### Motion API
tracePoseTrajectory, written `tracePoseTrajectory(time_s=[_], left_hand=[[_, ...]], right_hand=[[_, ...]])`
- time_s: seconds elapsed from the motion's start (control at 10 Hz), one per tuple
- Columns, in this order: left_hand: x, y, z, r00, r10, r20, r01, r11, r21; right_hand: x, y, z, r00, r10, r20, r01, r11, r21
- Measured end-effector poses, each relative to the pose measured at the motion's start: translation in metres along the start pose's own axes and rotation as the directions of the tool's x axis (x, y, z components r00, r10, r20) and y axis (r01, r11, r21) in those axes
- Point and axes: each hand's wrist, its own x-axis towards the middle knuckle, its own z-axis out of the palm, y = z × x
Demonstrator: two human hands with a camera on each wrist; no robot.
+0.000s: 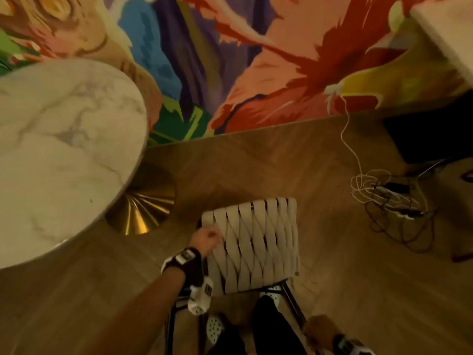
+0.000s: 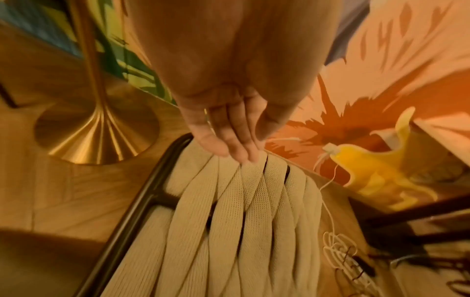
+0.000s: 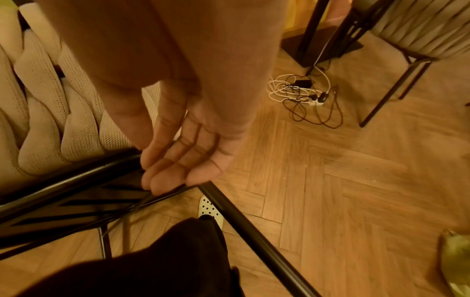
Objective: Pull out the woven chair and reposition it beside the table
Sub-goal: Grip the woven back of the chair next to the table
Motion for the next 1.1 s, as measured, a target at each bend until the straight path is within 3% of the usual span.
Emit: tracePoseTrajectory(time_s=[0.1,0.2,0.3,0.4,0.6,0.7,0.8,0.9,1.0,1.1], left_hand=[[0.052,0.022,0.0,0.992,0.032,-0.125,-0.007,0.981,0.194],[0.099,0.016,-0.007,0.981,-0.128,-0.149,0.148,0.98,0.136],[0.114,0.0,-0.008,0.953,-0.296,-0.067,0.275,0.934,-0.228],[0.123,-0.011,-0.016,0.951,-0.31,-0.009,0.284,0.884,-0.371],[0.127,-0.046,-0.016,0.927,-0.364,0.089,0.357,0.787,-0.503],[0.109,-0.042,-0.011,0.936,-0.348,0.058,0.322,0.773,-0.546],[0.103,-0.056,-0.006,0.954,-0.287,0.086,0.281,0.76,-0.585],[0.093,-0.063,-0.007,0.964,-0.249,0.096,0.253,0.741,-0.622],[0.085,-0.076,-0.003,0.967,-0.222,0.126,0.249,0.721,-0.646],[0.071,-0.089,-0.004,0.969,-0.197,0.147,0.246,0.742,-0.623]], right_hand=[[0.021,-0.053,0.044,0.991,0.001,0.131,0.009,0.997,-0.076],[0.026,-0.068,0.029,0.985,-0.021,0.172,0.017,1.0,0.025],[0.025,-0.081,0.013,0.98,-0.071,0.186,0.057,0.995,0.081],[0.02,-0.112,0.0,0.977,-0.119,0.177,0.102,0.989,0.102],[0.044,-0.231,-0.022,0.966,-0.236,-0.101,0.256,0.907,0.334],[0.057,-0.316,-0.015,0.907,-0.387,-0.166,0.414,0.891,0.187],[0.075,-0.377,0.018,0.86,-0.503,0.091,0.501,0.792,-0.349],[0.092,-0.39,0.05,0.908,-0.265,0.325,0.417,0.487,-0.768],[0.098,-0.382,0.066,0.923,-0.223,0.314,0.373,0.32,-0.871],[0.082,-0.371,0.071,0.933,-0.216,0.289,0.35,0.348,-0.87]])
